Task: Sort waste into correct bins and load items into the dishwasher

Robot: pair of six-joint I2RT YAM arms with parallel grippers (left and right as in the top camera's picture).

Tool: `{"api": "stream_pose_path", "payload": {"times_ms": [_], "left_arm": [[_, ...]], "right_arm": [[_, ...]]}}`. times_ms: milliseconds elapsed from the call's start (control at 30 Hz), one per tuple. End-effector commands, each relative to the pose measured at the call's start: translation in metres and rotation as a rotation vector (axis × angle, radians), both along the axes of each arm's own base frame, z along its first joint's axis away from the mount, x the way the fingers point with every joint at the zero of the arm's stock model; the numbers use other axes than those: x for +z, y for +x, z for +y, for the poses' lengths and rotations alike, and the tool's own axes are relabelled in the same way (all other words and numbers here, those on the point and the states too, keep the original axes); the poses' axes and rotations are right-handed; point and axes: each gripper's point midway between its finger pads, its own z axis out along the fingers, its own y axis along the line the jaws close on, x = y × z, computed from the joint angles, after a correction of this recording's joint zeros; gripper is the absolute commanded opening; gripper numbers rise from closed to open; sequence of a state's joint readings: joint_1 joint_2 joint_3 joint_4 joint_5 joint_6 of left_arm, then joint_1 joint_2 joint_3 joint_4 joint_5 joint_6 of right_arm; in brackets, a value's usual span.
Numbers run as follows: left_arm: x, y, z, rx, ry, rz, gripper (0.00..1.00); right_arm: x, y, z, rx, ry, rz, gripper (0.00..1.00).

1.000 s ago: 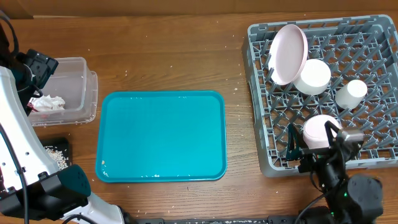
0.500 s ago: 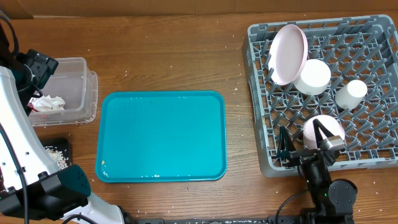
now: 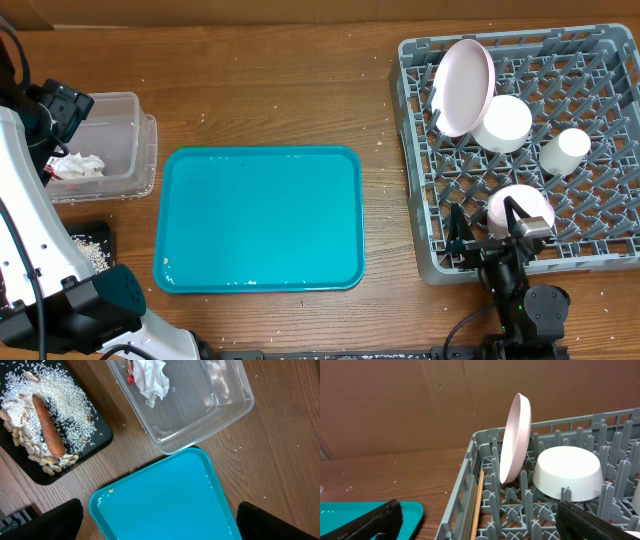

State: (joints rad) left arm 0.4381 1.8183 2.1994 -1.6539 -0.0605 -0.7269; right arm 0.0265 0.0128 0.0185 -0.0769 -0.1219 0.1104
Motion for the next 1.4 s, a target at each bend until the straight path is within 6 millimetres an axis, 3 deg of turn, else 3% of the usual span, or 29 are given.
{"api": "stream_pose_path", "payload": {"times_ms": [0,667,800,967,1133,1167,1367], "left_arm": [[-0.002,0.001,-0.001,-0.001,0.004,0.008,1.00],[-0.002,-0.001,-0.002,-0.025,0.010,0.025,1.00],[-0.005,-0.002,-0.014,-0.120,-0.040,0.032,1.00],[-0.005,0.015,-0.059,-0.317,-0.178,-0.032,1.00],[-0.017,0.027,-0.105,-0.450,-0.170,0.010,1.00],[-0.024,0.034,-0.126,-0.518,-0.152,0.021,1.00],[-0.059,0.053,-0.193,-0.825,-0.038,0.063,1.00]], "right_arm": [[-0.002,0.001,-0.004,-0.019,-0.007,-0.004,1.00],[-0.002,0.001,-0.004,-0.019,-0.007,-0.004,1.00],[-0.002,0.001,-0.004,-0.019,-0.007,-0.004,1.00],[-0.002,0.001,-0.004,-0.019,-0.007,-0.004,1.00],[-0.002,0.001,-0.004,-0.019,-0.007,-0.004,1.00],[-0.002,0.001,-0.004,-0.019,-0.007,-0.004,1.00],[-0.002,0.001,-0.004,-0.019,-0.007,-0.004,1.00]]}}
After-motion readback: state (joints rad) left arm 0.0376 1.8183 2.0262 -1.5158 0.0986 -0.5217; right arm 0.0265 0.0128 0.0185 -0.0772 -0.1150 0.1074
